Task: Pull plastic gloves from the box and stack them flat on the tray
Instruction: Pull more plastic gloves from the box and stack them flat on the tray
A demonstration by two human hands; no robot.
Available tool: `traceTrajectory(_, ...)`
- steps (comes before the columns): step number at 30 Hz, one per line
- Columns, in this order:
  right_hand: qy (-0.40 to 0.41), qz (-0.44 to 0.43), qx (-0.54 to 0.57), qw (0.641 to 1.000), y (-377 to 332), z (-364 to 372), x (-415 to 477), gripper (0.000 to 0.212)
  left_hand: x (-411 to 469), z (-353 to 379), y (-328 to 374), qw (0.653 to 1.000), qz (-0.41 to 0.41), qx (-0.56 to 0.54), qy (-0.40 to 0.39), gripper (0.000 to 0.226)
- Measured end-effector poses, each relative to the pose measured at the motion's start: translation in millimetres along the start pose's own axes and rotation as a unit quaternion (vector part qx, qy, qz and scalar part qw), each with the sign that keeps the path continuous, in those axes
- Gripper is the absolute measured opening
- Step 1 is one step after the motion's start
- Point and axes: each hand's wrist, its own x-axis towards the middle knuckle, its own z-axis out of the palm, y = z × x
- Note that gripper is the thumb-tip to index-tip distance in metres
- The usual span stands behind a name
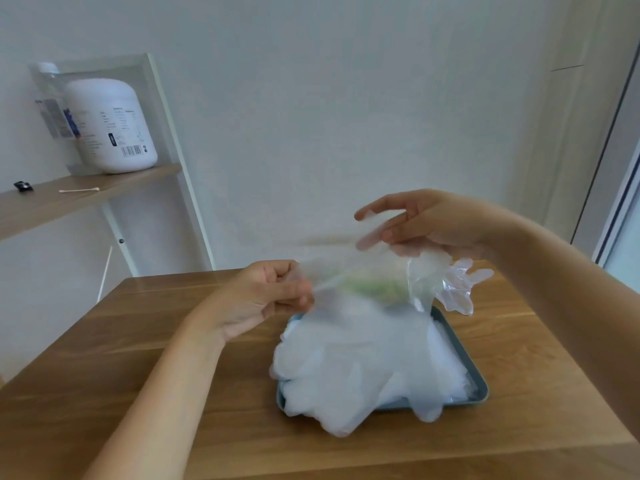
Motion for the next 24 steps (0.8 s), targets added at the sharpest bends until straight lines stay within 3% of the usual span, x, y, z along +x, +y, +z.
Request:
traceTrajectory(2, 0.023, 0.031, 0.033, 0.999, 9.8, 2.8, -2.2, 0.033, -3.8, -12.6, 7.1, 0.999, -0.017, -0.021, 0.035, 0.055)
traceTrajectory(6, 0.04, 0.049, 0.118, 0.991, 29.1, 11.2, -6.8, 0.031, -2.4, -26.4, 27.8, 0.997, -0.06, -0.006, 0.057, 0.047)
traceTrajectory(10, 0.043, 0.067, 0.187, 0.979, 47.8, 15.9, -5.1, 0.037, 12.9, -23.3, 34.9, 0.991, -0.103, 0.054, 0.073, 0.019)
traceTrajectory(13, 0.069, 0.095, 0.213, 0.97, 64.3, 14.1, -5.9, 0.038, 36.6, -20.8, 25.3, 0.977, -0.141, 0.134, 0.084, 0.011)
traceTrajectory(18, 0.144, 0.137, 0.117, 0.973, 104.7, 12.9, -6.3, 0.028, 78.7, -8.4, -8.9, 0.949, -0.184, 0.24, 0.093, 0.015)
traceTrajectory(24, 0.126, 0.152, -0.055, 0.979, 136.4, 11.3, -10.2, 0.027, 105.8, 13.6, -36.8, 0.905, -0.191, 0.361, 0.118, 0.014)
